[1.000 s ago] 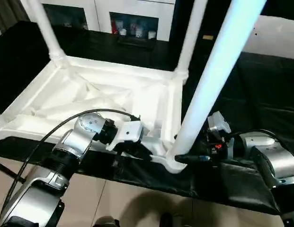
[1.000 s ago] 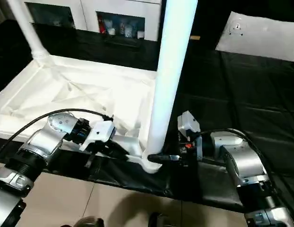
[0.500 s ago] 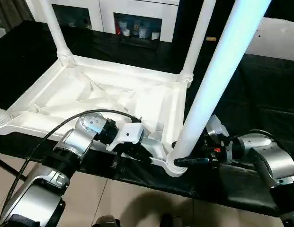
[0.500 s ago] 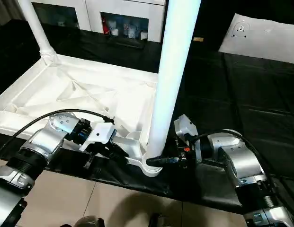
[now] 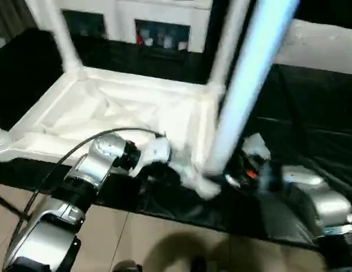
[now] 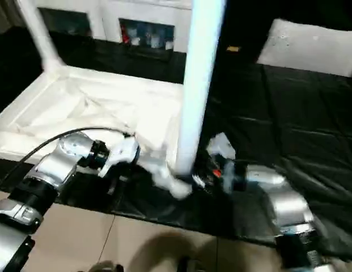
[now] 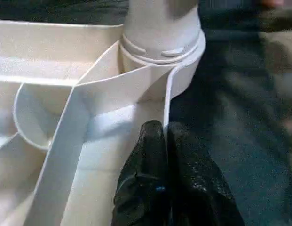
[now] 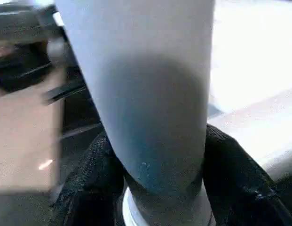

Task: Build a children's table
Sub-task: Rotate leg to tighten

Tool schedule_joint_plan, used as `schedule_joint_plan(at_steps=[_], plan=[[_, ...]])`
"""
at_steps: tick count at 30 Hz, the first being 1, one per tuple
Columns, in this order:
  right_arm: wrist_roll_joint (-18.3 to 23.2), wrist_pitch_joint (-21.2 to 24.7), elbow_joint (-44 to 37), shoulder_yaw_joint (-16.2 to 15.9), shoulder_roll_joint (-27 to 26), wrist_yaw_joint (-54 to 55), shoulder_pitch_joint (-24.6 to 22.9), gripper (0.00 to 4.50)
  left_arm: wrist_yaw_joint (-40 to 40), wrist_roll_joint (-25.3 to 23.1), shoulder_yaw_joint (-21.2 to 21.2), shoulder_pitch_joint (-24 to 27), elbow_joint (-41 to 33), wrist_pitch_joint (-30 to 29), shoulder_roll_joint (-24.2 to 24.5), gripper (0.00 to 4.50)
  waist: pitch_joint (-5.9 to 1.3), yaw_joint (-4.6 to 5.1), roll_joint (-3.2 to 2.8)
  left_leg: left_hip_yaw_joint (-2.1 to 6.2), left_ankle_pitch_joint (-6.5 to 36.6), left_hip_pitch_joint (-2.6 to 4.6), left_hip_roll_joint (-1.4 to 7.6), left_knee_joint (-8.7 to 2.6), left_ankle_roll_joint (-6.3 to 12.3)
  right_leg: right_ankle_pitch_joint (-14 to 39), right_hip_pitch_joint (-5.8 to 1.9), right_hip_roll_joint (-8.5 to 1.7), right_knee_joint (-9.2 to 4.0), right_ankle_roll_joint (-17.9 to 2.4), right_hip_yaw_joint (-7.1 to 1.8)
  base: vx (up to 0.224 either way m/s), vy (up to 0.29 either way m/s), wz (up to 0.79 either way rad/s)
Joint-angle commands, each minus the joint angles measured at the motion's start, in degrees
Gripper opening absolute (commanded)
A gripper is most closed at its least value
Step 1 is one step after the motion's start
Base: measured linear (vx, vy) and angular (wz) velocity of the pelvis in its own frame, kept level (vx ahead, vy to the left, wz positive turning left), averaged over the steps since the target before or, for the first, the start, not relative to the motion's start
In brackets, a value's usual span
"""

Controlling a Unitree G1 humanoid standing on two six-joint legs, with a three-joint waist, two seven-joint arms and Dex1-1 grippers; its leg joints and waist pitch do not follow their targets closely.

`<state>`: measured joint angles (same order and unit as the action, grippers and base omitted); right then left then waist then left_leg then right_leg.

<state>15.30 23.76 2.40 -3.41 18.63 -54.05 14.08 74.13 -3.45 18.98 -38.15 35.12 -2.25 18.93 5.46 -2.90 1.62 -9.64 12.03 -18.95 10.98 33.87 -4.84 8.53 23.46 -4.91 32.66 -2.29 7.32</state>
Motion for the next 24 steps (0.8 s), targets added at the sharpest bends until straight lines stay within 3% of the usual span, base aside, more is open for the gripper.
schedule_joint_plan(at_steps=[1,2,3,4,5,6,7,8,9,10,11,12,13,14,15,16,18,19,21,24], plan=[[-0.1,3.2,-1.0,-4.2,-4.4,5.2,0.2,2.0,-5.0,0.9,2.3,-0.1,-0.4,-2.5,-5.9,0.0,-2.43,0.61,0.44,0.65,15.1,0.42,0.52,-3.32,1.49,44.9,-2.31,-3.73,-8.64,3.7,-0.88,-0.053,0.023,-0.05],[-0.6,4.5,-1.4,-4.0,-6.5,8.6,0.3,1.99,-6.7,0.5,2.2,-0.6,-0.3,-3.7,-6.9,0.0,-2.64,1.53,0.06,1.24,16.6,0.19,1.11,-3.7,1.8,42.7,-3.21,-3.91,-8.96,3.9,-0.04,0.0,0.0,0.0],[-1.5,6.4,-1.5,-3.7,-10.0,14.2,0.7,1.99,-10.6,0.0,1.7,-1.5,0.4,-5.8,-8.9,0.0,-2.47,2.46,-1.22,2.03,20.6,0.16,2.27,-4.44,1.83,38.8,-3.87,-3.89,-8.9,3.0,1.01,-0.037,0.07,-0.07],[-1.7,7.4,-1.3,-3.2,-11.7,16.8,1.1,1.99,-12.6,-0.1,1.2,-2.0,0.8,-7.1,-9.9,0.0,-2.21,3.54,-1.85,3.13,27.8,-0.08,4.01,-5.78,1.43,34.0,-4.96,-3.54,-8.11,2.3,2.01,-0.037,0.07,-0.07],[-2.2,8.3,-0.8,-2.5,-13.9,20.1,1.8,1.98,-15.5,-0.5,0.3,-2.6,1.0,-8.5,-11.0,0.0,-1.88,3.7,-2.57,3.84,33.0,-0.56,5.44,-7.18,1.06,30.2,-5.86,-3.25,-6.09,1.7,1.79,-0.07,0.07,-0.08],[-2.5,8.9,-0.3,-2.0,-15.5,22.5,2.4,1.98,-17.7,-0.8,-0.4,-3.0,1.2,-9.5,-11.8,0.0,-1.41,2.53,-3.16,4.38,43.1,-1.82,8.35,-11.06,-0.22,17.1,-6.9,-2.84,2.57,-1.6,-0.96,-0.078,0.041,0.03],[-3.2,9.1,0.7,-1.5,-17.4,25.2,3.4,1.98,-20.3,-1.2,-1.4,-3.3,1.0,-11.2,-12.8,0.0,-1.0,2.14,-1.74,2.97,46.3,-0.46,7.02,-12.15,-0.79,14.2,-5.2,-2.17,4.32,-1.8,-3.32,-0.078,0.041,0.03],[-3.9,9.0,1.5,-1.2,-18.8,27.2,4.1,1.98,-22.2,-1.5,-2.0,-3.5,0.7,-12.3,-13.5,0.0,-1.27,2.21,-0.03,1.84,42.3,1.95,4.08,-8.89,-1.04,23.1,-2.73,-2.68,0.51,-1.4,-5.0,0.0,0.0,0.0],[-3.9,9.0,1.5,-1.2,-18.8,27.2,4.1,1.98,-22.2,-1.5,-2.0,-3.5,0.7,-12.3,-13.5,0.0,-0.22,2.41,1.23,0.82,25.3,6.5,-2.18,1.46,-1.51,59.5,3.03,-5.22,-11.28,3.3,-1.89,0.027,-0.054,0.02],[-4.6,8.9,2.6,-0.6,-20.5,30.0,5.1,1.98,-24.2,-1.8,-2.7,-3.6,0.2,-13.5,-14.2,0.0,-1.59,2.75,2.03,1.63,12.0,2.17,-2.18,2.0,1.28,64.0,-2.04,-8.48,-10.1,4.8,-2.69,0.027,-0.054,0.02],[-5.0,8.8,4.1,-0.1,-22.5,32.7,6.2,1.98,-25.7,-2.2,-3.2,-3.6,-0.6,-14.7,-14.6,0.0,-2.68,1.85,1.16,2.48,8.0,-1.62,-0.93,-1.33,1.6,55.9,-6.36,-8.52,-7.18,4.3,-3.58,0.082,0.021,-0.36],[-5.7,8.6,4.9,-0.1,-23.2,34.0,6.7,1.98,-26.2,-2.3,-3.3,-3.4,-1.0,-15.1,-14.7,0.0,-1.93,2.44,0.03,3.51,9.4,-2.65,0.73,-4.39,0.58,43.7,-5.33,-5.9,-6.21,2.1,-2.36,0.091,0.047,-0.39],[-6.2,8.6,5.2,-0.1,-23.7,35.2,6.9,1.98,-26.6,-2.4,-3.3,-3.4,-1.4,-15.5,-14.8,0.0,-2.91,2.65,-1.25,4.08,12.7,-1.2,1.87,-4.68,-0.21,30.6,-4.84,-5.08,-5.18,-1.5,-2.38,0.091,0.047,-0.39],[-6.3,8.1,5.4,-0.5,-23.9,34.7,7.1,1.98,-26.5,-2.6,-3.0,-3.0,-2.2,-15.7,-14.7,0.0,-3.01,2.98,-0.76,3.93,12.5,-1.19,2.01,-4.71,0.17,24.9,-4.46,-4.87,-4.69,-3.7,-2.69,0.0,0.0,0.0],[-6.5,7.5,5.4,-0.6,-24.1,34.5,7.1,1.98,-26.2,-2.9,-2.5,-2.6,-2.9,-15.9,-14.4,0.0,-2.61,2.97,-0.86,3.57,13.0,-1.26,2.02,-5.08,0.68,19.7,-4.39,-4.56,-4.12,-6.9,-2.94,0.0,0.0,0.0],[-6.7,7.2,5.4,-0.6,-24.1,34.5,7.0,2.32,-25.7,-3.0,-2.2,-2.3,-3.3,-15.8,-14.1,0.0,-2.37,3.02,-0.33,3.13,15.5,-0.99,1.74,-5.07,1.51,23.0,-4.18,-4.49,-4.44,-7.2,-2.99,0.0,0.0,0.0],[-6.8,6.9,5.3,-0.1,-24.1,34.7,6.8,2.67,-25.1,-3.2,-1.9,-1.7,-4.0,-15.9,-13.7,0.0,-2.45,3.01,-0.22,2.7,15.8,-0.55,1.38,-4.78,2.42,27.6,-3.78,-4.73,-5.12,-6.8,-3.39,0.0,0.0,0.0],[-6.7,6.4,5.3,0.4,-23.7,34.7,6.6,2.69,-24.6,-3.4,-1.8,-1.3,-4.5,-15.8,-13.2,0.0,-2.65,2.93,-0.17,2.66,13.6,-1.06,1.46,-4.82,2.95,26.6,-4.07,-4.89,-4.95,-6.8,-3.66,0.0,0.0,0.0],[-6.1,4.4,4.6,1.0,-22.0,32.6,6.1,2.89,-23.4,-3.5,-1.7,-0.4,-5.3,-15.3,-12.0,0.0,-2.97,2.83,-0.15,2.53,10.4,-1.39,1.62,-4.83,3.76,23.1,-4.22,-4.75,-4.46,-7.2,-3.89,0.0,0.0,0.0],[-5.2,2.4,2.7,1.4,-19.0,27.9,4.9,3.24,-21.1,-3.3,-1.2,0.6,-6.4,-14.0,-9.9,0.0,-3.17,2.74,-0.02,1.97,8.6,-1.43,1.53,-4.55,5.39,20.2,-4.02,-4.34,-4.06,-8.4,-4.14,0.0,0.0,0.0]])
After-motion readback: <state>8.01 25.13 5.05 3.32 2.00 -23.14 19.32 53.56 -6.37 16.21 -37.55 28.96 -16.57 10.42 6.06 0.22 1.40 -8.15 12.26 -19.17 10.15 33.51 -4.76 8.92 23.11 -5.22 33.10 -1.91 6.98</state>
